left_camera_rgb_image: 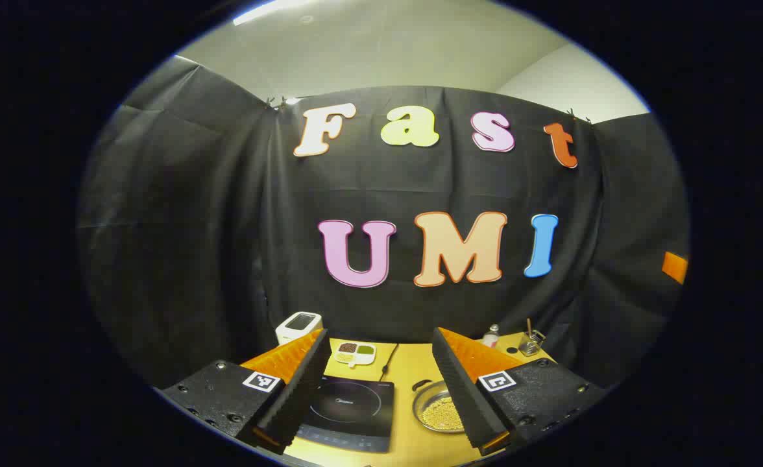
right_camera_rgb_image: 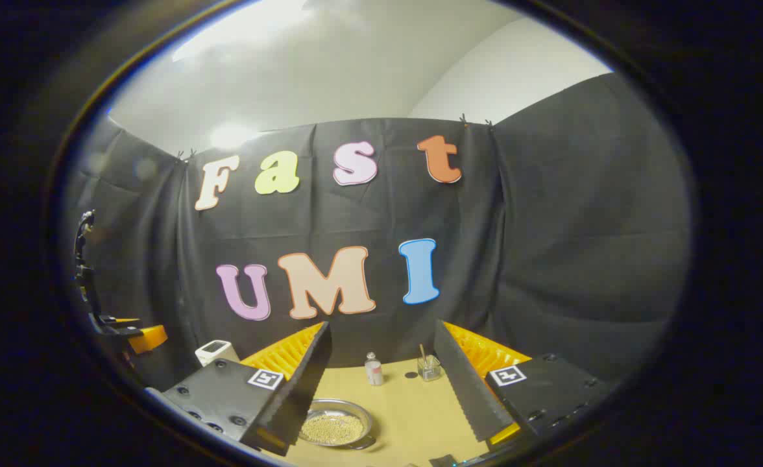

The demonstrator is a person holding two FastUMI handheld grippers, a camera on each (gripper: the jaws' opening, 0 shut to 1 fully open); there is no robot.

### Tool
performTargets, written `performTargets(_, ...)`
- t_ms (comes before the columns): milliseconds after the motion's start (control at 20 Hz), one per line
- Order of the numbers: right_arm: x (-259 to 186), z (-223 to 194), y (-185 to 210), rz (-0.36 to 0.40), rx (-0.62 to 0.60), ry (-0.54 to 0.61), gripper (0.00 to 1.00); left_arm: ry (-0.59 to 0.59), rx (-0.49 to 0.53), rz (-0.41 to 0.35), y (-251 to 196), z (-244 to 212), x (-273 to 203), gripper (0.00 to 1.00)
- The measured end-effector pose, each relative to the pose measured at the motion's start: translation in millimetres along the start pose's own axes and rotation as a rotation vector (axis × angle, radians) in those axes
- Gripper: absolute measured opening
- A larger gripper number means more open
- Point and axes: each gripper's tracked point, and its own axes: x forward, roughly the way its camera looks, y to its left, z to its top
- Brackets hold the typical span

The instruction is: First push the handle of the pot to place it horizontally, then grasp the pot with both hands and set it on the induction cooktop.

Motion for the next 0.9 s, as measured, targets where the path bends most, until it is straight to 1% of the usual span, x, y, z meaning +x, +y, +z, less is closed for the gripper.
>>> performTargets(200,-9,-6,-13,-0.04,-0.014,0.021,0.93,0.008,-0.029,-0.056,-19,0,8,0.92)
performTargets(250,-11,-6,-18,-0.054,-0.019,0.025,0.93,0.009,-0.026,-0.06,-21,-1,9,0.95)
performTargets(300,-13,-6,-23,-0.067,-0.021,0.026,0.93,0.006,-0.023,-0.064,-21,2,10,0.92)
performTargets(600,-25,-8,-38,-0.115,-0.004,0.032,0.93,-0.004,-0.012,-0.074,-25,5,12,0.92)
performTargets(850,-25,-12,-35,-0.129,0.008,0.03,0.93,0.003,-0.007,-0.083,-23,1,16,0.92)
performTargets(900,-25,-12,-33,-0.127,0.008,0.031,0.93,0.007,-0.006,-0.087,-23,0,17,0.95)
